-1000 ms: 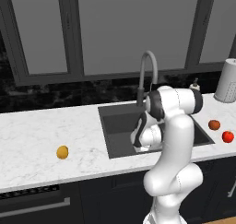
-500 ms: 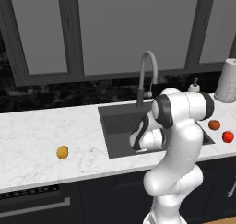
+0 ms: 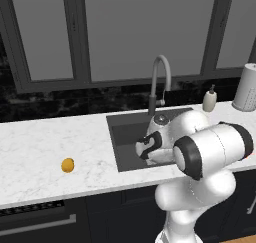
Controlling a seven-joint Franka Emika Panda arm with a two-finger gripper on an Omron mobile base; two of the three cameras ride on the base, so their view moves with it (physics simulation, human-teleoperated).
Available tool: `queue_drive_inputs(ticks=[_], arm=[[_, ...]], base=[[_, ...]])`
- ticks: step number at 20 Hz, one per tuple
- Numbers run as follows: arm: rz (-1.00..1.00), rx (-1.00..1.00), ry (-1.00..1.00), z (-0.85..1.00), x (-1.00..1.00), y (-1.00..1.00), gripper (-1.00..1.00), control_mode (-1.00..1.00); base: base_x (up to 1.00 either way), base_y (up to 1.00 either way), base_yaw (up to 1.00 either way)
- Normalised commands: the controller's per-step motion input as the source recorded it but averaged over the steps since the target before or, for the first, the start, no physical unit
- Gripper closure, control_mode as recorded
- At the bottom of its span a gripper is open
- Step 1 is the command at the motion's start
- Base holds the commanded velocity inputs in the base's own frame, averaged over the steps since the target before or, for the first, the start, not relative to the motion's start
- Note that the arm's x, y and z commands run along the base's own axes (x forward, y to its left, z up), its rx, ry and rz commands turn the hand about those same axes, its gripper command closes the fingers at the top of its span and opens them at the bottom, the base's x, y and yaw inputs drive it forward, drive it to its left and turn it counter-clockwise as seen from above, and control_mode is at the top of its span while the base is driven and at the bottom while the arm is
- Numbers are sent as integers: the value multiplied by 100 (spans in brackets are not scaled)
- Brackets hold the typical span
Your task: Put the colander in the sink, put the mango, orange, apple in the colander, and turn on the sink faucet and pour water over the colander.
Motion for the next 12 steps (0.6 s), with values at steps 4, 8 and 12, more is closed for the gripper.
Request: queue_drive_inputs(ticks=[4, 8, 12], arm=[[0, 0, 1, 100, 0, 43, -100, -100], [1, 0, 9, 100, 0, 16, -100, -100], [11, 0, 20, 100, 0, 9, -100, -100]], base=[[0, 0, 0], [0, 0, 0], [0, 0, 0]])
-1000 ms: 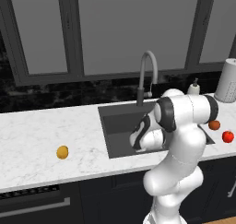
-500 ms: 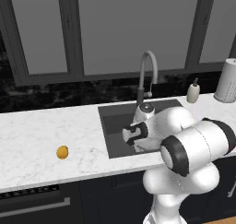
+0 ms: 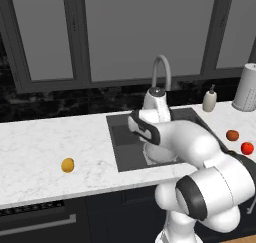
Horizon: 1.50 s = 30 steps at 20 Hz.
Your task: Put the colander in the sink, put the mango, orange, apple in the colander, and turn on the sink faucet and pour water over the colander.
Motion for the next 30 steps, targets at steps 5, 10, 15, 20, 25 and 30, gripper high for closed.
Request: queue_drive_inputs(ticks=[5, 10, 15, 20, 25, 30], arm=[[34, -4, 16, 96, -31, 28, -100, -100], [63, -14, 0, 38, -68, 32, -100, -100], [75, -9, -2, -3, -77, 21, -100, -100], [80, -4, -2, -20, -43, 32, -100, -100], [71, 0, 0, -1, -5, 70, -100, -100], [37, -4, 2, 0, 0, 94, -100, -100]], base=[[0, 0, 0], [0, 0, 0], [0, 0, 0], [0, 0, 0], [0, 0, 0], [0, 0, 0]])
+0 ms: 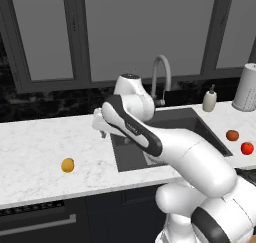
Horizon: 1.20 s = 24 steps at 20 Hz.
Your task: Put the colander in the sink, put the mango, orange, apple in the colander, and turn on the sink faucet and pour water over the colander.
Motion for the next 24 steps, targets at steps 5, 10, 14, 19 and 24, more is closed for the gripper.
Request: queue_drive_inputs(ticks=[5, 10, 14, 19, 24], arm=[[17, -13, 1, -3, -3, 67, -100, -100], [11, -20, 0, -36, -1, 56, -100, -100], [6, -17, 0, -51, 0, 46, -100, -100], [3, -5, 0, -45, 8, 51, -100, -100], [5, -1, 0, -34, 20, 45, -100, -100]], base=[[0, 0, 0], [0, 0, 0], [0, 0, 0], [0, 0, 0], [0, 0, 0]])
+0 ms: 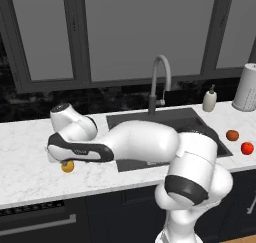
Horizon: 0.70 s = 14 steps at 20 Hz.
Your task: Put the colander in the sink, put the mango, orange, apple in the colander, and turn on the sink faucet and pour water over the colander.
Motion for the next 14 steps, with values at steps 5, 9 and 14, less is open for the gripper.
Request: queue_drive_inputs(ticks=[5, 9, 14], arm=[[4, 0, 0, -35, 33, 31, -100, -100], [4, 0, 0, -36, 32, 15, -100, -100], [4, 0, 0, -28, 29, 13, -100, -100]], base=[[0, 0, 0], [0, 0, 0], [0, 0, 0]])
